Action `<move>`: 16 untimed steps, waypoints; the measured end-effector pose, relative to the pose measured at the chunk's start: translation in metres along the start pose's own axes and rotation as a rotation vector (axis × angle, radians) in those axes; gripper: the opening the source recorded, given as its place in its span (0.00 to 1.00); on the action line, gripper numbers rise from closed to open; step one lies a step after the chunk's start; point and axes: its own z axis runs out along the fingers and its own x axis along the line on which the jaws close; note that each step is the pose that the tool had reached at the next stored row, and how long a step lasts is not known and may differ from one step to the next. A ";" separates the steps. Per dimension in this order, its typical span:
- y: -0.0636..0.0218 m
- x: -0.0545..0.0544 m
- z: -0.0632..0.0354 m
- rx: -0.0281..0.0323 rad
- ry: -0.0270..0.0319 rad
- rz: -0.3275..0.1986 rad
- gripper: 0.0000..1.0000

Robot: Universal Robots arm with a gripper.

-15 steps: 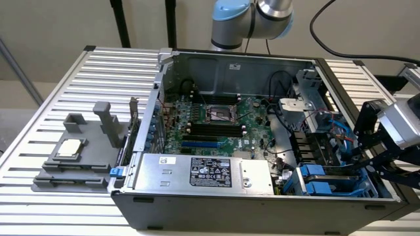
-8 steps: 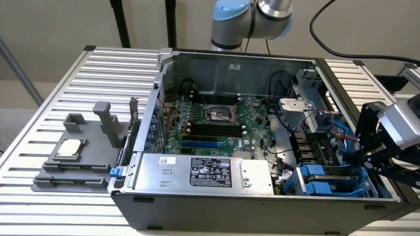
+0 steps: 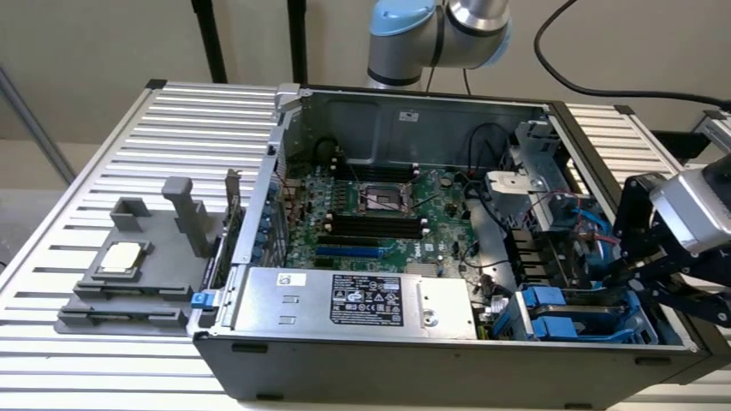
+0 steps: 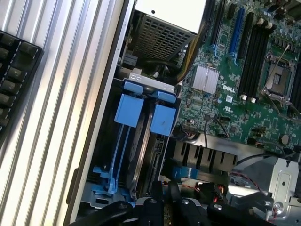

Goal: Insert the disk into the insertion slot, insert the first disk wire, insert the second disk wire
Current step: 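Insert the first disk wire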

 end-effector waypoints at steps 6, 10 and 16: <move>0.0132 -0.003 0.0007 -0.0030 0.0035 0.001 0.16; 0.0162 -0.004 0.0008 -0.0137 0.0220 0.003 0.16; 0.0169 -0.004 0.0009 -0.0328 0.0588 0.020 0.16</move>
